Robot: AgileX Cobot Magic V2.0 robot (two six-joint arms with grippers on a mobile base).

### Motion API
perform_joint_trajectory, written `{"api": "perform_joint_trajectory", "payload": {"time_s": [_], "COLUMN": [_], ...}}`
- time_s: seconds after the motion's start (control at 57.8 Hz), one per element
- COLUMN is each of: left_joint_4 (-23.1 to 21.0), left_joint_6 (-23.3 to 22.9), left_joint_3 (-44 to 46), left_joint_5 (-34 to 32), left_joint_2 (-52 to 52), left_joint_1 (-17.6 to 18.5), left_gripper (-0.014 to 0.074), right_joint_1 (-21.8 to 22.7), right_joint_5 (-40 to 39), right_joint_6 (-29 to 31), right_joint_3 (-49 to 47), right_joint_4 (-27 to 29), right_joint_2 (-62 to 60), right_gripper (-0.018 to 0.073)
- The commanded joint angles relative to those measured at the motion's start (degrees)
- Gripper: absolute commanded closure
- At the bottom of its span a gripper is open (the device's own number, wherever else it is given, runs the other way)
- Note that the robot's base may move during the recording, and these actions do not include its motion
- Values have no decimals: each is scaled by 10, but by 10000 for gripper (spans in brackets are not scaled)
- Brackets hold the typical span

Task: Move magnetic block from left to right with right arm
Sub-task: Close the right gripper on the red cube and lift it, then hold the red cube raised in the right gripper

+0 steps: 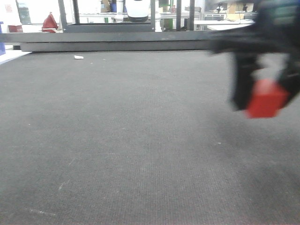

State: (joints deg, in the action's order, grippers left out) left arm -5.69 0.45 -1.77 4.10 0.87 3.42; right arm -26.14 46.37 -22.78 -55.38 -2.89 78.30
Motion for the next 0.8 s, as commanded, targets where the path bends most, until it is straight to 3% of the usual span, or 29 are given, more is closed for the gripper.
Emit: {"api": "perform_joint_trajectory", "payload": {"time_s": [0.0,0.242,0.433,0.554,0.779], "left_joint_4": [-2,-2,-2,-2,-2], "left_joint_6": [-4,-4,-4,-4,-4], "left_joint_3": [-6,-6,-6,-6,-6], "left_joint_5": [-48,-48,-48,-48,-48], "left_joint_2": [5,5,5,5,5], "left_joint_1": [-2,-2,-2,-2,-2], "left_gripper": [722,722,722,722,722], "right_joint_1": [48,179,262,279,279], "right_joint_5": [-80,-213,-359,-442,-505], "right_joint_6": [54,165,178,178,179], "right_joint_3": [33,150,243,299,369], "right_joint_4": [10,48,44,44,10], "right_joint_2": [-69,-189,-278,-328,-432], "right_gripper": [305,305,305,305,305]}}
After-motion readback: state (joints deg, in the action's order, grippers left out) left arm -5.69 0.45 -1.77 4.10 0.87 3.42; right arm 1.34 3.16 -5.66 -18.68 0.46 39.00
